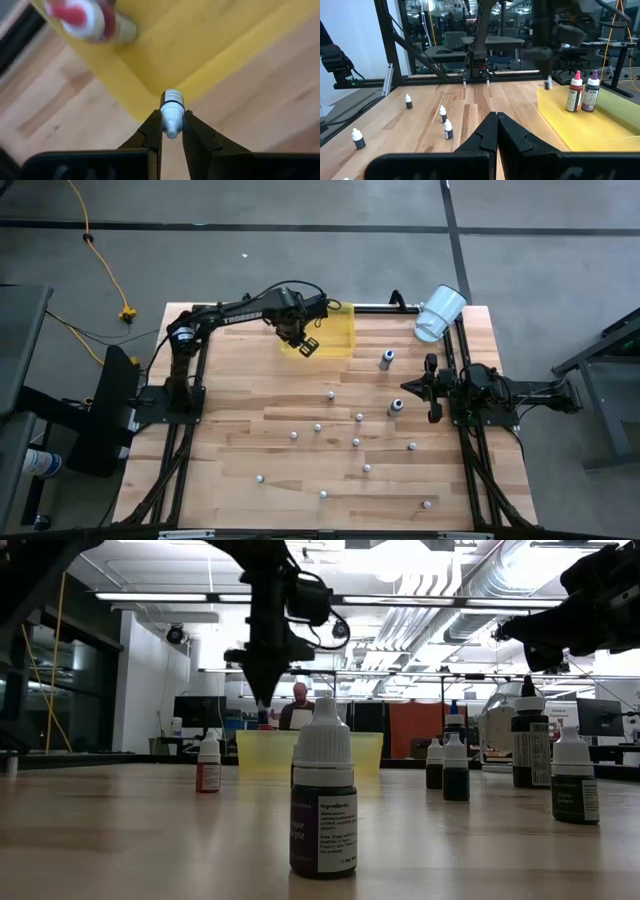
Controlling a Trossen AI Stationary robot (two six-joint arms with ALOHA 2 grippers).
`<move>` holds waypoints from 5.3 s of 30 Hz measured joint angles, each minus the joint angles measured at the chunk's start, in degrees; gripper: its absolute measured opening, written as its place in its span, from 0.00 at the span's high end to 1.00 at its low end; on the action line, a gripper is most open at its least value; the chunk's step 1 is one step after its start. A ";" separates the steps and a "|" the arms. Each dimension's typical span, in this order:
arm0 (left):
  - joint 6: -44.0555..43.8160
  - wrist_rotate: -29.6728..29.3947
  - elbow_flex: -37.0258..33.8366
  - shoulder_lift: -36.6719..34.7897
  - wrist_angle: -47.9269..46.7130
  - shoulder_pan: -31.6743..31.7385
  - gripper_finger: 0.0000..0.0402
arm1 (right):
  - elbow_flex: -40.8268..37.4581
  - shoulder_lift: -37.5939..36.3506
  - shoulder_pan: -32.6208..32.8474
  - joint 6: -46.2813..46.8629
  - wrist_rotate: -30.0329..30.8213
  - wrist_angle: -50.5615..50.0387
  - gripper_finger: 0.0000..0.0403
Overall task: Pick & Place food coloring
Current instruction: Put the left small black food coloring bottle into the yellow container, then put the top small red food coloring bottle into the yellow container
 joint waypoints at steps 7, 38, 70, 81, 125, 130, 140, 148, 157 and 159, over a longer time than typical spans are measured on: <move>1.69 -0.26 0.04 3.62 2.65 2.19 0.89 | 0.00 0.42 0.00 0.00 0.02 0.00 1.00; 0.12 1.85 0.09 10.17 4.39 6.04 0.89 | 0.00 0.39 -0.01 0.00 0.01 0.00 1.00; 2.89 0.51 0.04 11.35 5.41 6.67 0.71 | 0.00 0.39 0.00 0.00 0.02 0.00 1.00; 3.41 -2.68 0.04 8.38 5.11 6.65 0.68 | 0.00 0.39 -0.01 0.00 0.00 0.00 1.00; 13.19 10.95 -29.82 -18.56 17.90 -32.58 0.68 | 0.02 0.42 -0.02 0.00 0.02 0.00 1.00; 13.49 11.15 -34.42 -20.62 23.19 -35.24 0.68 | 0.00 0.42 0.00 0.00 0.02 0.00 1.00; 13.61 12.67 -36.50 -20.83 26.87 -38.20 0.68 | 0.02 0.42 -0.02 0.00 0.00 0.00 1.00; 11.54 12.64 -36.48 -20.81 27.52 -38.09 0.68 | 0.02 0.42 0.00 0.00 0.02 0.00 1.00; 7.87 12.21 -36.39 -20.76 27.52 -38.09 0.68 | 0.01 0.42 -0.01 0.00 0.01 0.00 1.00; 6.44 12.20 -35.84 -20.72 27.19 -38.09 0.68 | 0.01 0.42 -0.01 0.00 0.02 -0.01 1.00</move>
